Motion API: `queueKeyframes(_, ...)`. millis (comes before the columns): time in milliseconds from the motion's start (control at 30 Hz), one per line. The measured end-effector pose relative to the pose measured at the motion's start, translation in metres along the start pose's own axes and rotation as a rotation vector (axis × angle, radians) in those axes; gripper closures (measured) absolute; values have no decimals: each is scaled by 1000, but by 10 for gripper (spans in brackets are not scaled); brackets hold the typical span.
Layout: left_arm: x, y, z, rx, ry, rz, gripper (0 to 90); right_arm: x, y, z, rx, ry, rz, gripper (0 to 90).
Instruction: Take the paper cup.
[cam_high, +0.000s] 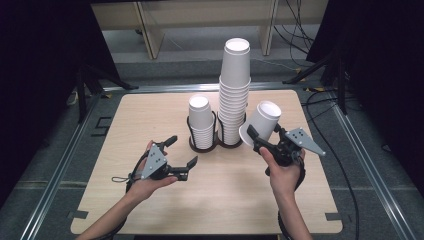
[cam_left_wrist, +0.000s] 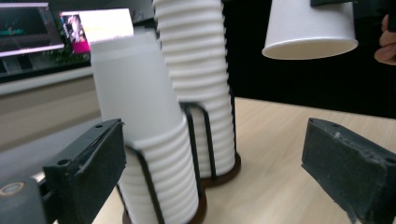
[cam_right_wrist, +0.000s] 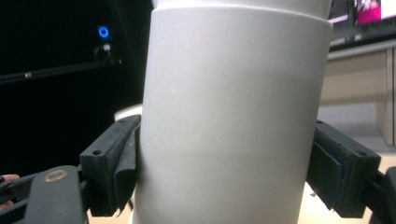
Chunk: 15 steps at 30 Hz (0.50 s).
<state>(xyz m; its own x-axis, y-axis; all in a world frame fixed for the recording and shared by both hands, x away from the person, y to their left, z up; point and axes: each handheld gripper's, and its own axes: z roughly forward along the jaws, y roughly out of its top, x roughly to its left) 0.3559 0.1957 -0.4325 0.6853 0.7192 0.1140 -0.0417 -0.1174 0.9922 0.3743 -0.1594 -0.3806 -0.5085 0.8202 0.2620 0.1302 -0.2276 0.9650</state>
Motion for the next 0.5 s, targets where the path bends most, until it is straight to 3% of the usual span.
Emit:
queueKeyframes(267,-6,-28,-13,24,14,-55,63,3,-30,-6,39,5,60,191)
queueKeyframes(400,-10,-37,-17,40,13,-54,62,4,-46,-9,55,17,64,191)
queueKeyframes(500,-12,-42,-20,54,16,-62,61,7,-57,-7,74,16,116,191)
